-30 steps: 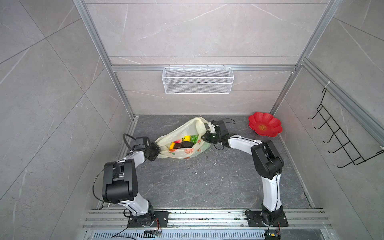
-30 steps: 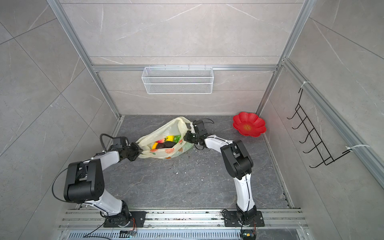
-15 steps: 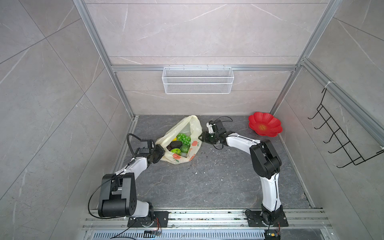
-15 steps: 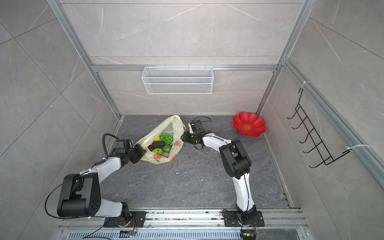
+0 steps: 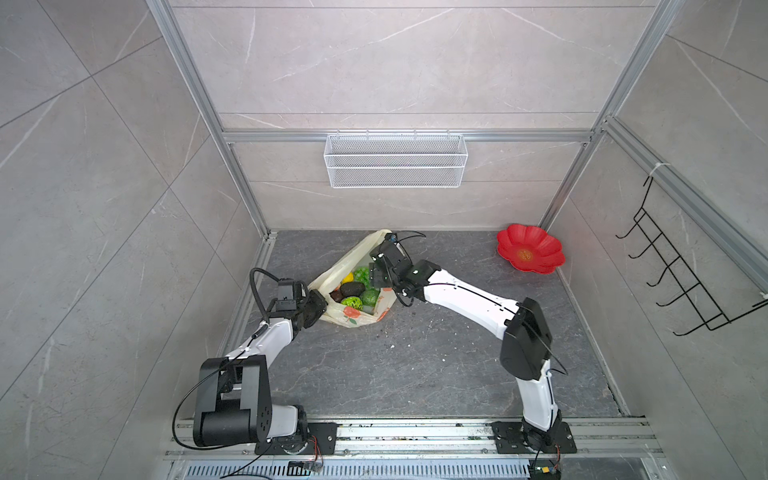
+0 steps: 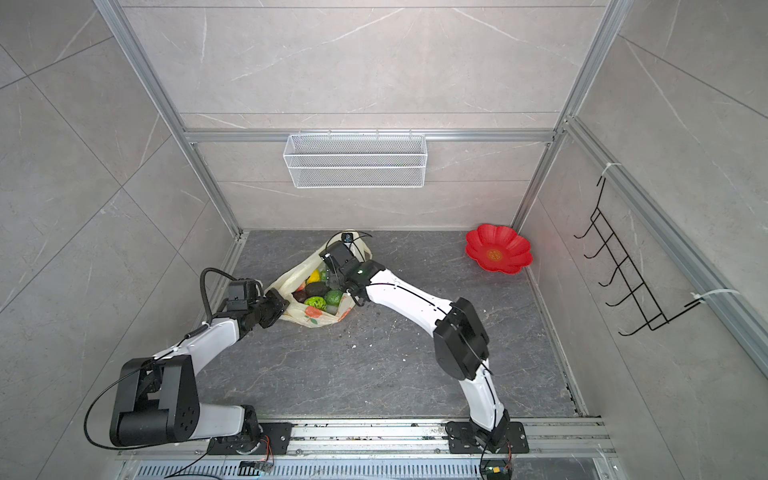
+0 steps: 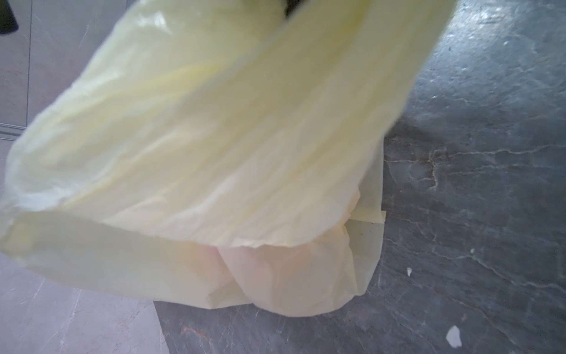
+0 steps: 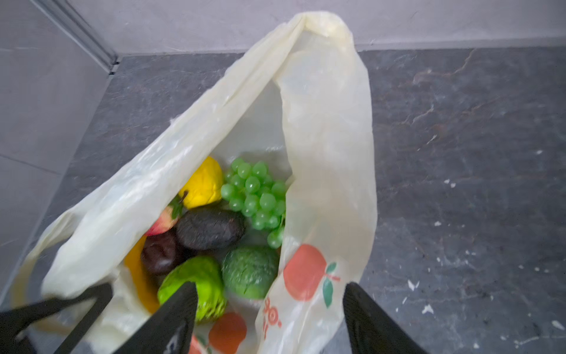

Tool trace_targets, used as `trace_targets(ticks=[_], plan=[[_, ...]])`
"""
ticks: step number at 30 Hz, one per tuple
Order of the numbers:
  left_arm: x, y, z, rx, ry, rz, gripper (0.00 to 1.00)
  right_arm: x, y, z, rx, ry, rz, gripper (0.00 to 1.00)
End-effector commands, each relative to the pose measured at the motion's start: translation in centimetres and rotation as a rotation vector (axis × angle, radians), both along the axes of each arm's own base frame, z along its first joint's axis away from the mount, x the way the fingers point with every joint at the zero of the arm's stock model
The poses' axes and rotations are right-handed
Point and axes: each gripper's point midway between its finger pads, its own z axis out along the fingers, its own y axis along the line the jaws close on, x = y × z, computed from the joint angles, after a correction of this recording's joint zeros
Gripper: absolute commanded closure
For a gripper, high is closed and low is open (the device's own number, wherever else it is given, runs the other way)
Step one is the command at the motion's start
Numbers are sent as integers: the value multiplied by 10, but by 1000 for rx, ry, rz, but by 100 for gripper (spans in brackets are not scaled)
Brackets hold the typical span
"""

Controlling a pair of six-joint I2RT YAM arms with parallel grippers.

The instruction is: Take the fake fruits out of the plastic bag

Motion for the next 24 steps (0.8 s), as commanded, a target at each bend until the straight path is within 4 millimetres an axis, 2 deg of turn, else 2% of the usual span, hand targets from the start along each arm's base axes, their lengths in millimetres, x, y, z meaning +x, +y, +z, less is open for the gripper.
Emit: trace_targets(ticks=[1, 5, 6, 8, 10, 11, 14, 16, 17, 20, 24], plan=[[2, 4, 10, 34, -54, -6, 100, 23, -46, -49, -317, 54, -132, 18], [0, 7, 7, 37, -50, 6, 100, 48, -42, -60, -353, 70, -160, 18], [-1, 10, 5, 39, -46, 14, 100, 55, -42, -69, -359, 76, -167, 18], [-4, 18, 1, 42, -34, 45, 100, 64, -45, -74, -353, 83, -185, 22], [-8, 31, -3, 32, -23, 87, 100, 70, -50, -74, -338, 90, -197, 30], [-12, 38, -6, 27, -11, 114, 100, 72, -53, -76, -332, 102, -196, 39], [-19, 54, -13, 13, 8, 175, 100, 70, -54, -78, -307, 151, -165, 68], [-18, 53, -13, 17, 3, 157, 100, 65, -44, -77, -281, 166, -108, 88], [-16, 52, -12, 13, 3, 152, 100, 63, -39, -74, -255, 162, -90, 92], [-13, 50, -10, 17, -6, 135, 100, 52, -25, -66, -95, 132, -18, 94], [-8, 39, -2, 50, -27, 79, 100, 40, -26, -52, 3, 120, 9, 100]])
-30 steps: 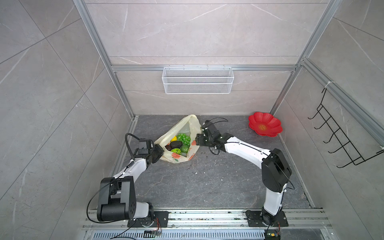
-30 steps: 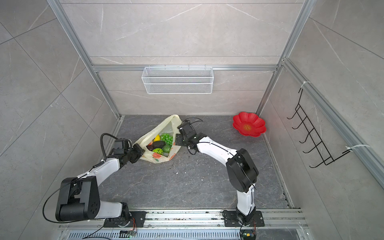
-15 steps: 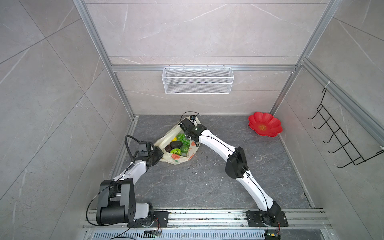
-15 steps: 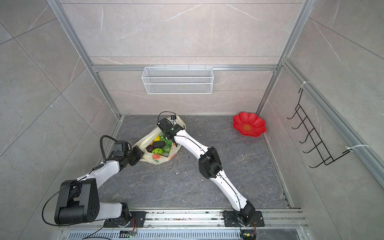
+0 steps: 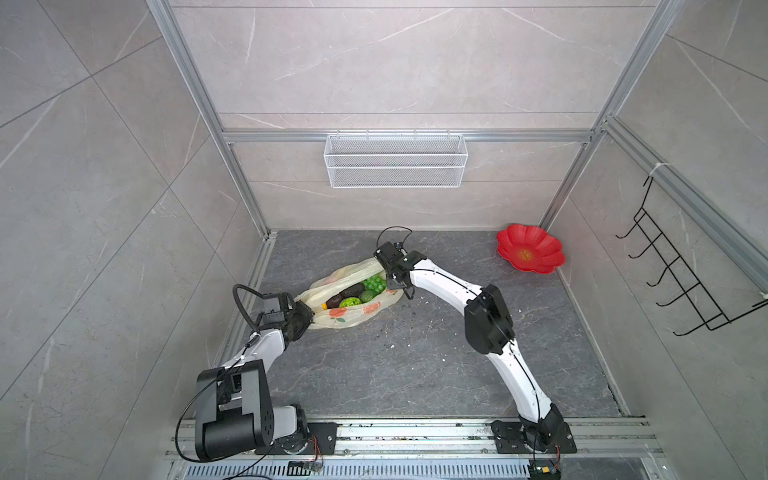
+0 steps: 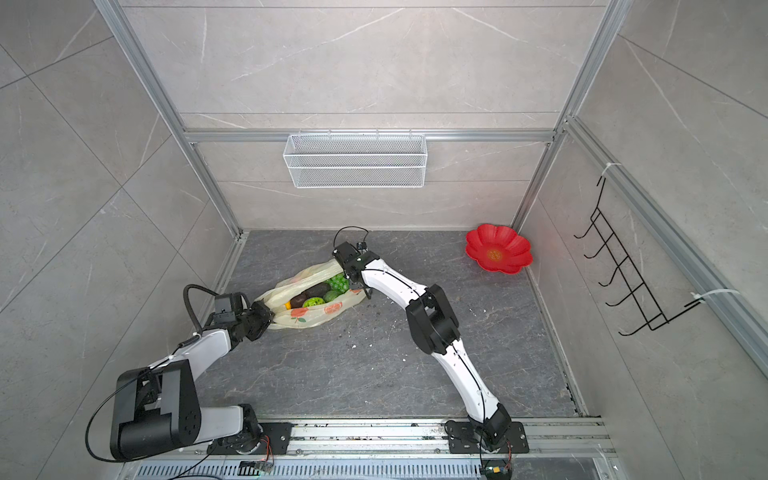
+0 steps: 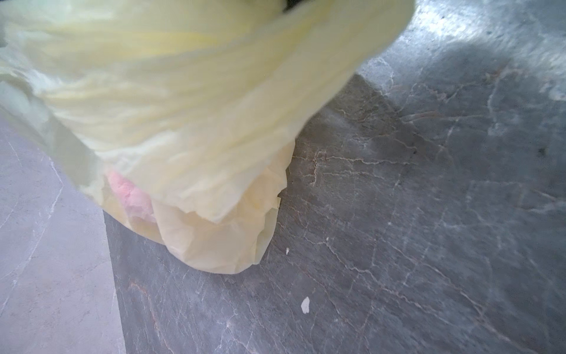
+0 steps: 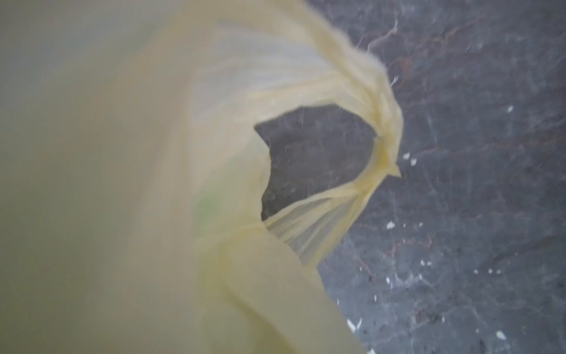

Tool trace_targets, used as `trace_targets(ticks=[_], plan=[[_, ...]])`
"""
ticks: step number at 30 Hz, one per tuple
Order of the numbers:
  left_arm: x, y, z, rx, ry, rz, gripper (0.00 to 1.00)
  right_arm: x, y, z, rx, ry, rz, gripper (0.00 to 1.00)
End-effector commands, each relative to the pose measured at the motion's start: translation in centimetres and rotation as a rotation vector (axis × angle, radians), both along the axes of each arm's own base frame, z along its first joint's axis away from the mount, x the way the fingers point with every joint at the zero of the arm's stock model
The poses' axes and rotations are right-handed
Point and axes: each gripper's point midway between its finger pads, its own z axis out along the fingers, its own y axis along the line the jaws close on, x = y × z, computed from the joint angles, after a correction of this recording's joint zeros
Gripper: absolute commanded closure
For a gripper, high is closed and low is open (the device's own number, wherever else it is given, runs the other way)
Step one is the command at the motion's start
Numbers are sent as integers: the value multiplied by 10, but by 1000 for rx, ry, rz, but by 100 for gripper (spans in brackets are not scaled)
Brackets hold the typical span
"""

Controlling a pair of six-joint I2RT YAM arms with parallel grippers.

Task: Take the fake fruits out of the plastic bag
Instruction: 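Release the handle with the right gripper and raise it above the open bag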

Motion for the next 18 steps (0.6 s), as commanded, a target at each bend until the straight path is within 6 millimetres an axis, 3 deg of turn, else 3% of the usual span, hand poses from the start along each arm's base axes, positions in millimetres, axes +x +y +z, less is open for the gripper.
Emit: trace_targets(ticks=[1, 5, 11, 18], plan=[[16, -12, 22, 44, -67, -75, 100, 8, 35, 54, 240, -113, 64, 100], [19, -15, 21, 74, -44, -87, 100, -6, 45, 57, 379, -117, 113, 100], [23, -6, 23, 85, -18, -40, 100, -14, 29, 60, 589, -126, 123, 100], [18, -3, 19, 95, -8, -28, 100, -10, 25, 39, 631, -98, 146, 100]])
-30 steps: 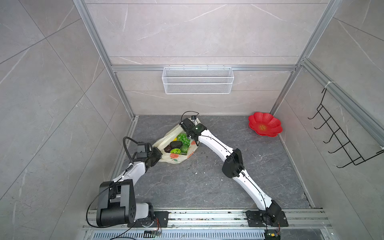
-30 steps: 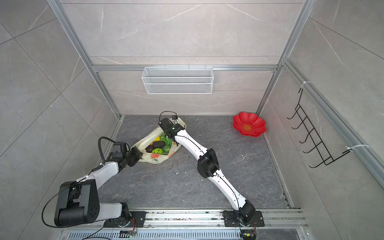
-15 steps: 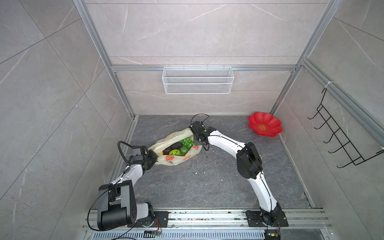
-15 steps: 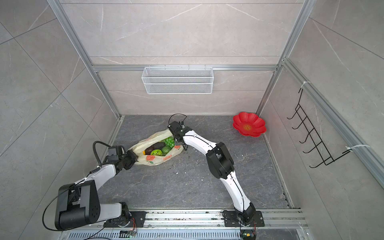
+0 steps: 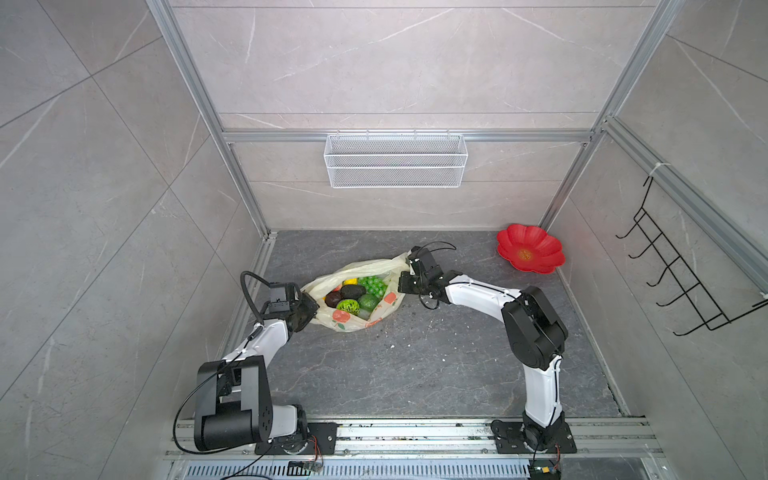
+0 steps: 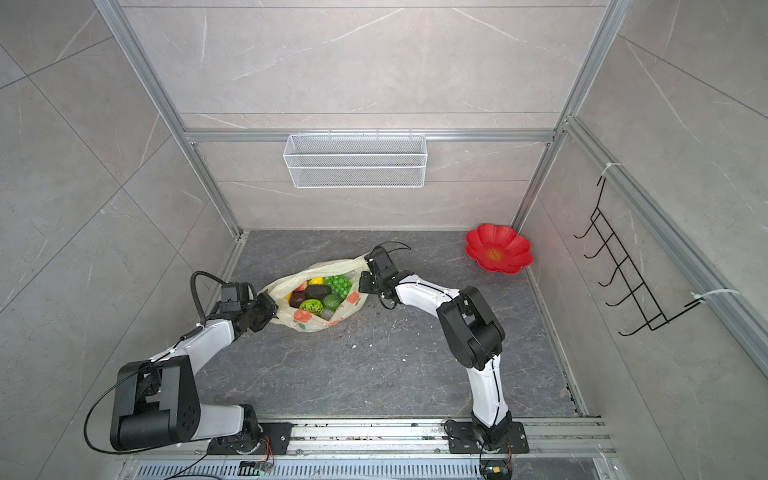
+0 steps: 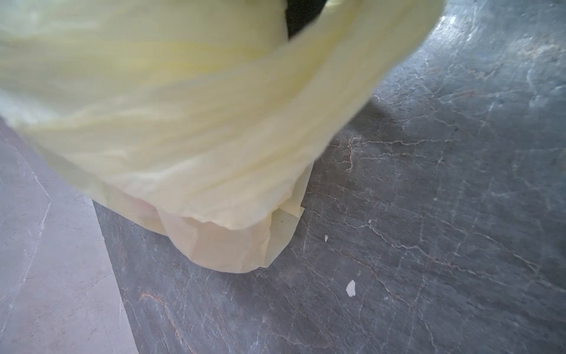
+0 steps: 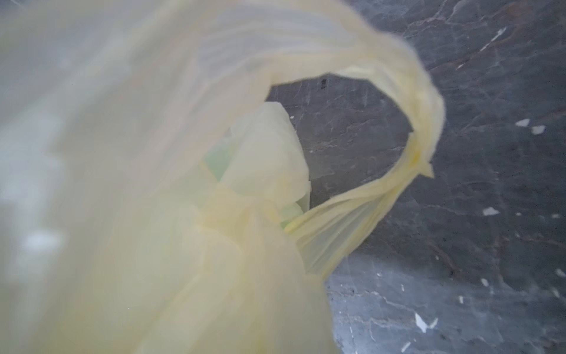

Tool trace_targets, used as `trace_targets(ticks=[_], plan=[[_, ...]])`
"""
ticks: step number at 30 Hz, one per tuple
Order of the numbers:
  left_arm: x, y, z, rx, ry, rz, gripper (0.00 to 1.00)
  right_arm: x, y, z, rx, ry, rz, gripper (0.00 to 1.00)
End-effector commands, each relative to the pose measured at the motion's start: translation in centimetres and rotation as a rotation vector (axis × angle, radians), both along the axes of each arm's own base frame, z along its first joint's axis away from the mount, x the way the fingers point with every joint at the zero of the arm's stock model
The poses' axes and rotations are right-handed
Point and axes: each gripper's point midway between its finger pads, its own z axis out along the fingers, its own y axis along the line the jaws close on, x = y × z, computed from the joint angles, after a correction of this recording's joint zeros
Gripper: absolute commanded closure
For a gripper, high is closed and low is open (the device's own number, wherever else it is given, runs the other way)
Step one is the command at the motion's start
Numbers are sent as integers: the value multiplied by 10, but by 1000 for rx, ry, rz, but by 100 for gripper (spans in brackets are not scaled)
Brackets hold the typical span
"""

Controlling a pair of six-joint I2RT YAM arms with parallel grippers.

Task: Take the fake fruits out of the plastic bag
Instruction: 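Release the handle with the right gripper and raise it above the open bag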

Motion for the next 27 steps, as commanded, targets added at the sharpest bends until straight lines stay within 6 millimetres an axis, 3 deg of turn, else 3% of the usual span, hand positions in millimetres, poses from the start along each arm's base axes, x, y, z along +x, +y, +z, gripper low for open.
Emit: trace_targets(ticks=[1, 7, 10, 12, 14, 18, 23, 24, 27], plan=[[-1, 6, 4, 29, -9, 15, 100, 9, 27, 18, 103, -50, 59, 100], [-19, 30, 4, 48, -11, 118, 100, 27, 66, 14, 109, -39, 153, 100], [-26, 40, 7, 52, -35, 165, 100, 25, 92, 25, 105, -58, 217, 100], [-24, 36, 13, 49, -62, 137, 100, 24, 100, 31, 101, -67, 234, 100], [-19, 27, 17, 42, -81, 94, 100, 23, 99, 36, 99, -71, 233, 100], [-8, -16, 30, 91, -118, -83, 100, 19, 83, 43, 62, -96, 213, 100], [-11, -17, 27, 107, -105, -76, 100, 12, 66, 42, 46, -88, 181, 100], [-11, -17, 27, 106, -102, -76, 100, 10, 66, 41, 47, -83, 183, 95], [-10, -19, 25, 94, -100, -80, 100, 5, 63, 45, 57, -77, 187, 66]])
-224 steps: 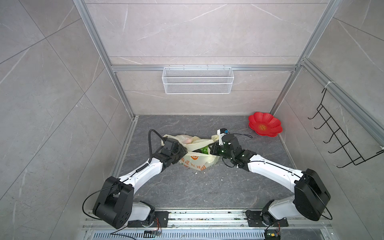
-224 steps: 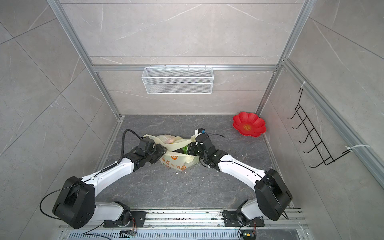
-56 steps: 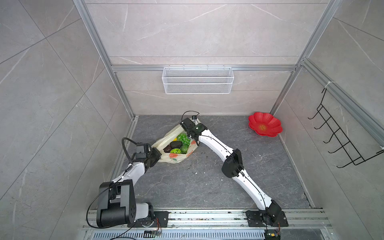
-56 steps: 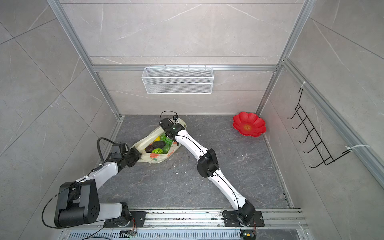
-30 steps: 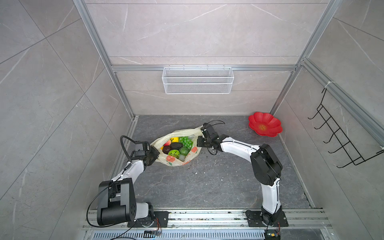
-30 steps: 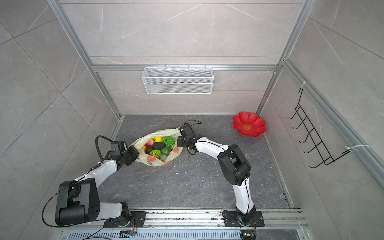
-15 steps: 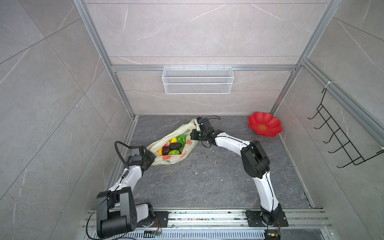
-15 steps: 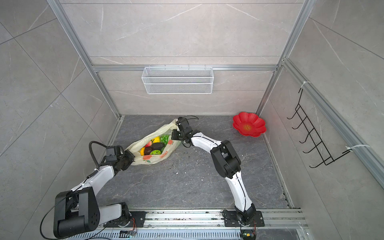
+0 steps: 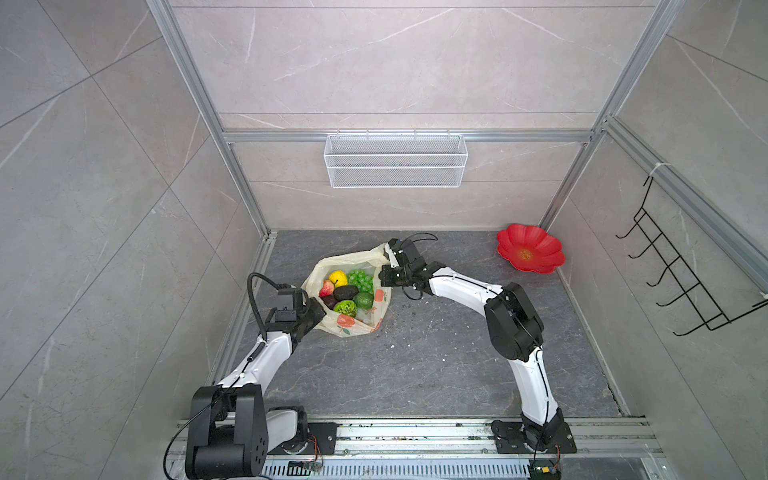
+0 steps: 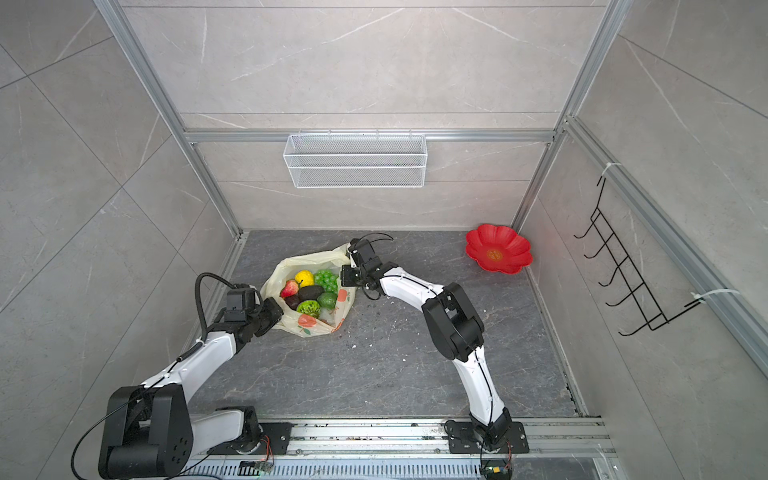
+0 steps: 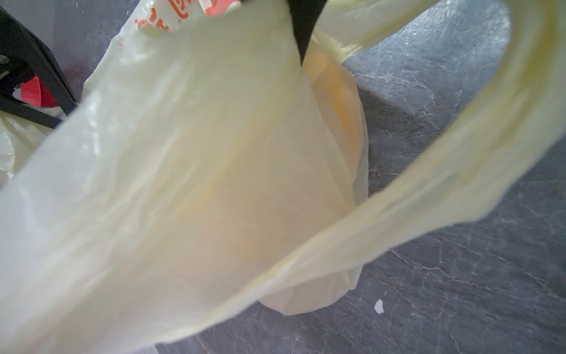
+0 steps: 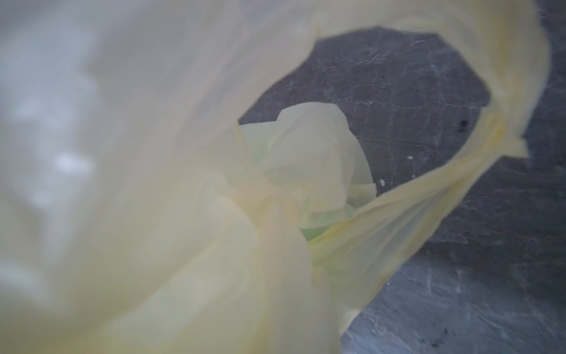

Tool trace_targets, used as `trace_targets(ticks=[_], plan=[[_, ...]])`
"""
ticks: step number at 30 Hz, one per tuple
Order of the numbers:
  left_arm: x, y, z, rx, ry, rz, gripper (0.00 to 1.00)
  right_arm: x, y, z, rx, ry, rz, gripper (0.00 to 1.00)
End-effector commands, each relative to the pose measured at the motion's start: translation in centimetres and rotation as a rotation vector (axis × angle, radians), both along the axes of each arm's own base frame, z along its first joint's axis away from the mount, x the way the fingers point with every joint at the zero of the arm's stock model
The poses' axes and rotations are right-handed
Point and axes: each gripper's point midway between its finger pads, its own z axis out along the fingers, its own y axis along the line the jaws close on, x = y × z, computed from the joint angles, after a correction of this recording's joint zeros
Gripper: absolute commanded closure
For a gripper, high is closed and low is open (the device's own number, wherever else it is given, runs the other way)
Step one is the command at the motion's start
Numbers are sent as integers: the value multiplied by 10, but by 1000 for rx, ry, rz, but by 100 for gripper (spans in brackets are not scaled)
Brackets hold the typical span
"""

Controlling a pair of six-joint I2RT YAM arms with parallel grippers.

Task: Take the fake fruits out of the plastic bag
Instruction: 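Release the handle with the right gripper and raise it above the open bag, then move the right gripper to the red flower-shaped plate and grasp its rim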

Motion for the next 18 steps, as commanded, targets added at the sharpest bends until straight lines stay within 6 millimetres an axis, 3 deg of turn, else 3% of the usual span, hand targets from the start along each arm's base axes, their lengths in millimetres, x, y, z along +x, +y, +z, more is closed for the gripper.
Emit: trace_targets(ticks=[1, 4, 6, 11, 15, 18], plan=[[9, 3, 11, 25, -36, -6, 100, -8, -5, 28, 15, -35, 4, 55], [7, 4, 11, 30, -34, -3, 100, -13, -14, 39, 7, -39, -11, 34], [6, 4, 11, 31, -37, 0, 100, -19, -23, 47, -10, -40, -24, 25], [5, -1, 8, 9, -43, -14, 100, -40, -48, 68, -11, -53, -44, 17], [6, -4, 8, -8, -49, -30, 100, -52, -96, 75, -6, -54, -145, 17], [6, -5, 12, -8, -67, -32, 100, -57, -147, 79, -21, -72, -267, 17]])
